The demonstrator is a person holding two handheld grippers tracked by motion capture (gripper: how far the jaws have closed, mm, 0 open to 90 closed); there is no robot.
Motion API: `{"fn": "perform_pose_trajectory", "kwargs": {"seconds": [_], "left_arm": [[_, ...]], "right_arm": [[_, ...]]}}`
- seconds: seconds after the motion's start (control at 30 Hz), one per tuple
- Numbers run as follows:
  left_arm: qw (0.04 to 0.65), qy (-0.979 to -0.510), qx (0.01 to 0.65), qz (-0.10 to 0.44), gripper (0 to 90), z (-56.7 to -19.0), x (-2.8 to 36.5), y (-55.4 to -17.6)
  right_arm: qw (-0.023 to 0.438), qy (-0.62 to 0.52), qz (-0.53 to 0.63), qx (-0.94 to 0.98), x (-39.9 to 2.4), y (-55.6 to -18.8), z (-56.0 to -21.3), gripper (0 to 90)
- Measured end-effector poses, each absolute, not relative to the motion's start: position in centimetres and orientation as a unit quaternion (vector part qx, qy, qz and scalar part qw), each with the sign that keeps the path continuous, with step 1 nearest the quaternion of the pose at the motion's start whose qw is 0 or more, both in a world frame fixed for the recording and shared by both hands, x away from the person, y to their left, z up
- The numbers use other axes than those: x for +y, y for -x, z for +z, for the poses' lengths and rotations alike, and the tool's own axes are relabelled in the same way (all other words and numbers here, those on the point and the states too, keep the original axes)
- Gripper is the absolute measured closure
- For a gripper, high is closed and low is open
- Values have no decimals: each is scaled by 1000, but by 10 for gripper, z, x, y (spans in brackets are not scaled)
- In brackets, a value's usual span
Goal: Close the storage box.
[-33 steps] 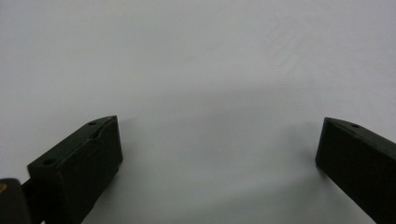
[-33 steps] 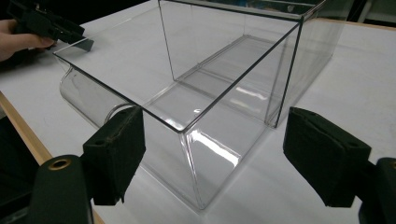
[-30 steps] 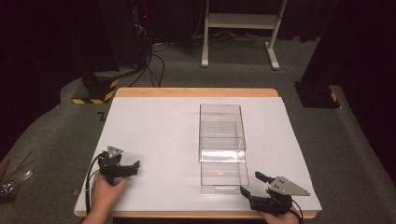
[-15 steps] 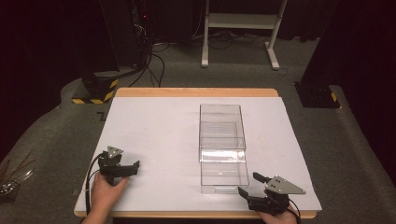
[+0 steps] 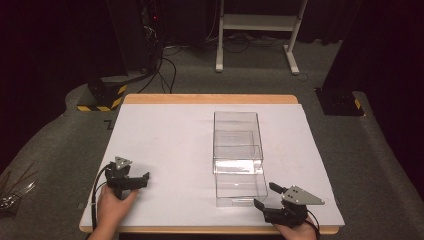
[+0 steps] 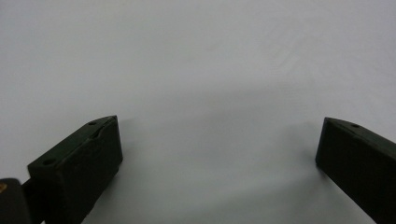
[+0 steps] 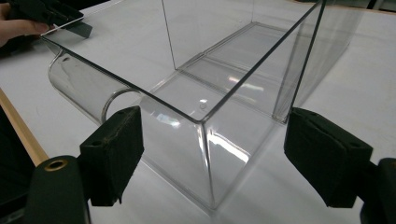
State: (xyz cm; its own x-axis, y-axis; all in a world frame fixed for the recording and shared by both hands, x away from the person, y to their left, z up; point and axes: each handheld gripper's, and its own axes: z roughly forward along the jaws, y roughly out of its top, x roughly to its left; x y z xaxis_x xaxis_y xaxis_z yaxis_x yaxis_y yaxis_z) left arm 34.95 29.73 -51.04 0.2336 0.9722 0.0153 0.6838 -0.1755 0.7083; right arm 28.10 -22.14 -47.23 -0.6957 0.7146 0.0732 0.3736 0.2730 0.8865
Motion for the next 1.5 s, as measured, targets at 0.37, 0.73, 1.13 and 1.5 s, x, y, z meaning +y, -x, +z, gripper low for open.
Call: {"fn": "perform_pose_trajectory", "kwargs": {"seconds": [0.37, 0.73, 1.13, 1.5], "left_arm": [[297, -727, 569, 243, 7, -510, 297, -349], [297, -727, 569, 244, 8, -510, 297, -349], [297, -727, 569, 243, 8, -510, 297, -349], [297, -727, 569, 243, 8, -510, 297, -349]], "right_arm": [[180, -346, 485, 783, -213, -285, -473, 149], [188, -345, 484, 782, -204, -290, -474, 144], [194, -352, 484, 777, -203, -296, -474, 145], [198, -361, 485, 772, -203, -305, -475, 144]]}}
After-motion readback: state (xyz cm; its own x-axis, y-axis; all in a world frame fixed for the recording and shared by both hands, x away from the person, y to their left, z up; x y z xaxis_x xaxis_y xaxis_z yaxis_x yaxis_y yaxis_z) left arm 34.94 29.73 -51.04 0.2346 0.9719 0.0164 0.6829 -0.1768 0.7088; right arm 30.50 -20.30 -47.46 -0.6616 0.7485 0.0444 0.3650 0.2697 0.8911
